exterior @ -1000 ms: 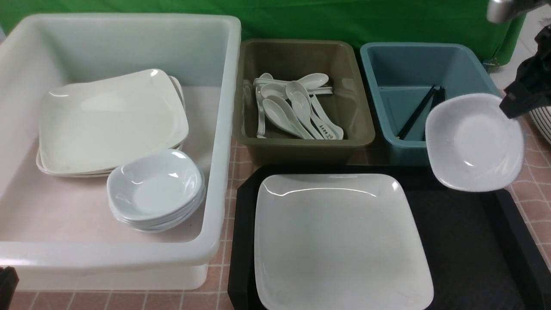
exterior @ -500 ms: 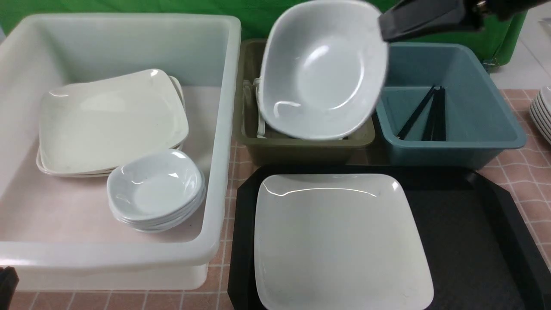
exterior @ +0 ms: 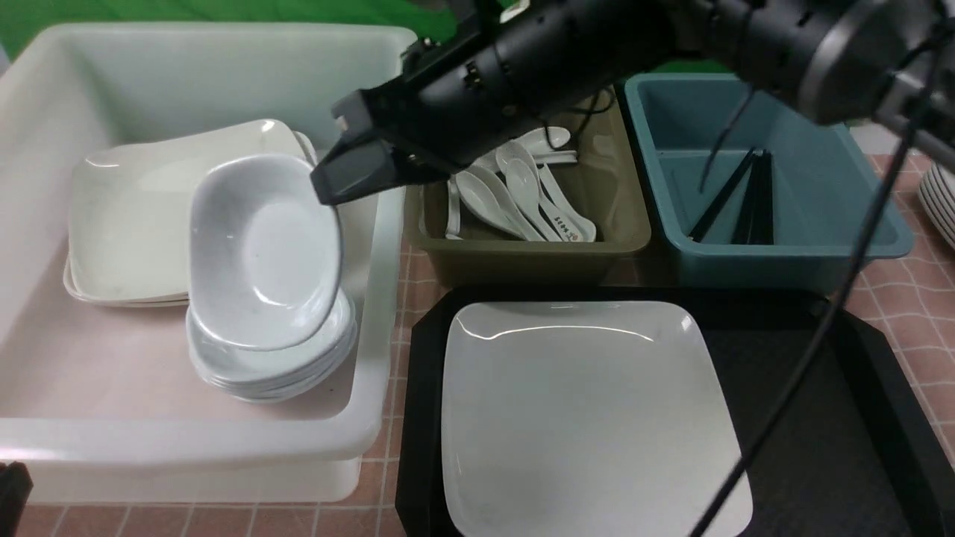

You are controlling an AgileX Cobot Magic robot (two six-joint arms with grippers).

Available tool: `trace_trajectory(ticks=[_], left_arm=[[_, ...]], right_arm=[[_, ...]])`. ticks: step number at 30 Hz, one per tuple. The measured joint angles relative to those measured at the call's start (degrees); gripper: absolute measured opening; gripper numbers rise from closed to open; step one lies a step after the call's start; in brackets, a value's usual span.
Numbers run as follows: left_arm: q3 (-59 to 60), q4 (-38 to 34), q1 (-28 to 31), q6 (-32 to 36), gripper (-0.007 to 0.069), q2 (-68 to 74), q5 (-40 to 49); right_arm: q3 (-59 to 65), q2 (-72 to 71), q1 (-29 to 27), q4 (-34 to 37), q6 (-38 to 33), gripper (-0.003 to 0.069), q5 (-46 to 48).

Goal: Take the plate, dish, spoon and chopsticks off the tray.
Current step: Use the right arm to put the small plate into the large storage box on the left

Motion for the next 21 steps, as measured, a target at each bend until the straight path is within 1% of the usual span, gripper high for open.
trace_trajectory(ticks=[3, 8, 16, 21], left_arm=[[0.0, 0.0, 0.0, 0.0, 0.0021, 0.0, 0.0], [0.0, 0.0, 0.0, 0.0, 0.0021, 0.0, 0.0], [0.0, 0.0, 0.0, 0.0, 0.0021, 0.0, 0.0], [0.0, 0.0, 0.0, 0.0, 0.0021, 0.0, 0.0]], right_arm=[[-6.3, 6.0, 0.3, 0.2, 0.3, 0.0079, -0.2], [-11.3, 12.1, 0.3, 0.1, 0.3, 0.0079, -0.7], [-12.1, 15.6, 0.1, -0.2, 0.5, 0.0079, -0.8], [-12.3, 15.6, 0.1, -2.1, 0.5, 0.0081, -0.8]])
